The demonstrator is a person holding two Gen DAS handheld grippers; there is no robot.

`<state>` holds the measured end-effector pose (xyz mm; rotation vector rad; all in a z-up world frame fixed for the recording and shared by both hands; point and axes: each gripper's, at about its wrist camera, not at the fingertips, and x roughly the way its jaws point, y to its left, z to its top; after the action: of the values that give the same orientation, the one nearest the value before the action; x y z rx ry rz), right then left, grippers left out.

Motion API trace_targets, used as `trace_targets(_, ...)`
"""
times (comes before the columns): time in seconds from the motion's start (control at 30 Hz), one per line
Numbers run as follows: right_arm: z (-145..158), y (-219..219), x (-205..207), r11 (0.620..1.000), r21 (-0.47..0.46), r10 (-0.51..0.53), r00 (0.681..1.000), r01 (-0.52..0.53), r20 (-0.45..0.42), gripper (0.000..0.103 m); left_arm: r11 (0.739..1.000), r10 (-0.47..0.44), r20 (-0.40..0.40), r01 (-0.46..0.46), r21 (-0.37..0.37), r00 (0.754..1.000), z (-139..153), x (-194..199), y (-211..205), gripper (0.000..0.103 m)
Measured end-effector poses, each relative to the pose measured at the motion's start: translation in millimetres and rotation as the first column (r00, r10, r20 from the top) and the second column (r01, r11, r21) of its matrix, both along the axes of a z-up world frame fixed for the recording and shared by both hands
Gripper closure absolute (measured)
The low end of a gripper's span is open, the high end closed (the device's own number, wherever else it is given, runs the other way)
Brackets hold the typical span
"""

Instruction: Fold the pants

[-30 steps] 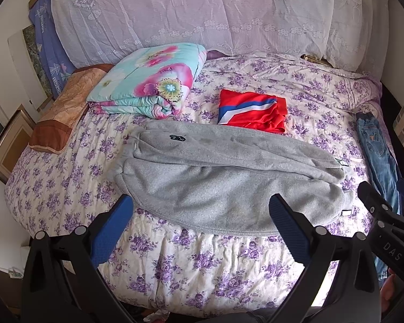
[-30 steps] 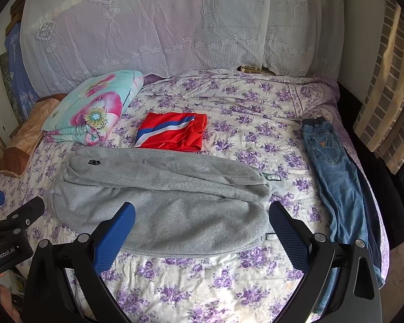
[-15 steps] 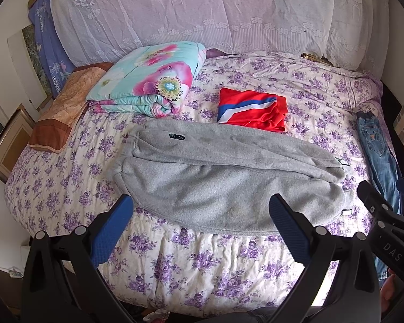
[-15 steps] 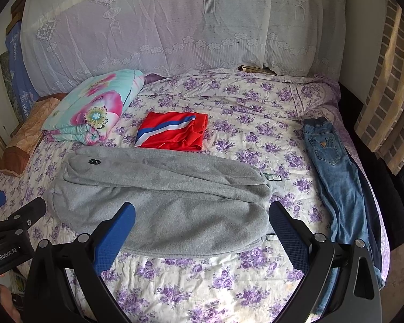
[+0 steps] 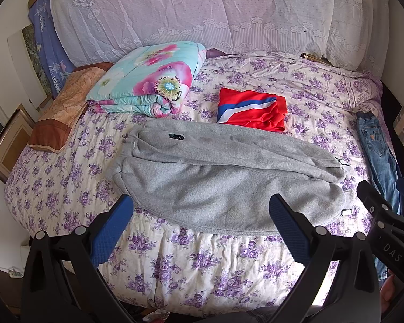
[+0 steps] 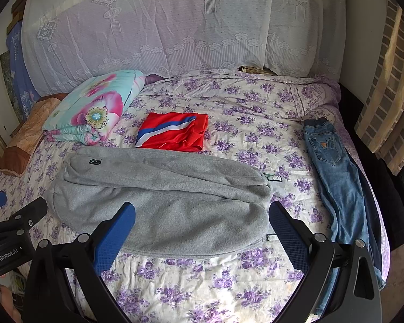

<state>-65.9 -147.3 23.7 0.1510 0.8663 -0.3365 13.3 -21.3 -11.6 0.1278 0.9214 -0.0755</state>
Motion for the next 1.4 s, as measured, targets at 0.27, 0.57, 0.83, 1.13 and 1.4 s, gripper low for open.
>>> trace_targets(0.27,0,0,0,1.0,-0.001,0.0,1.0,0.0,0.0,0.003,1.0,-0.001,-0.001,0.001,0.0,1.0,0,0,-1,0.005)
trace_targets(0.57,0,0,0,1.0,-0.001,0.001,1.0,-0.001,0.0,0.003,1.0,0.001,-0.002,-0.001,0.0,1.0,0,0,0,0.005)
trace_targets(0.83,0,0,0,1.0,-0.003,0.0,1.0,0.0,0.0,0.003,1.0,0.0,-0.002,0.0,-0.001,1.0,0,1,-1,0.005)
trace_targets(1.13,0,0,0,1.0,-0.003,0.0,1.0,0.0,0.0,0.003,1.0,0.0,-0.003,0.0,-0.001,1.0,0,1,0,0.005)
trace_targets(1.4,-26,-19,18,0.996,0.078,-0.029,0.998,0.034,-0.059,0.003,0.995,0.021,-0.201,-0.04,-0.089,0.979,-44,23,12,0.005)
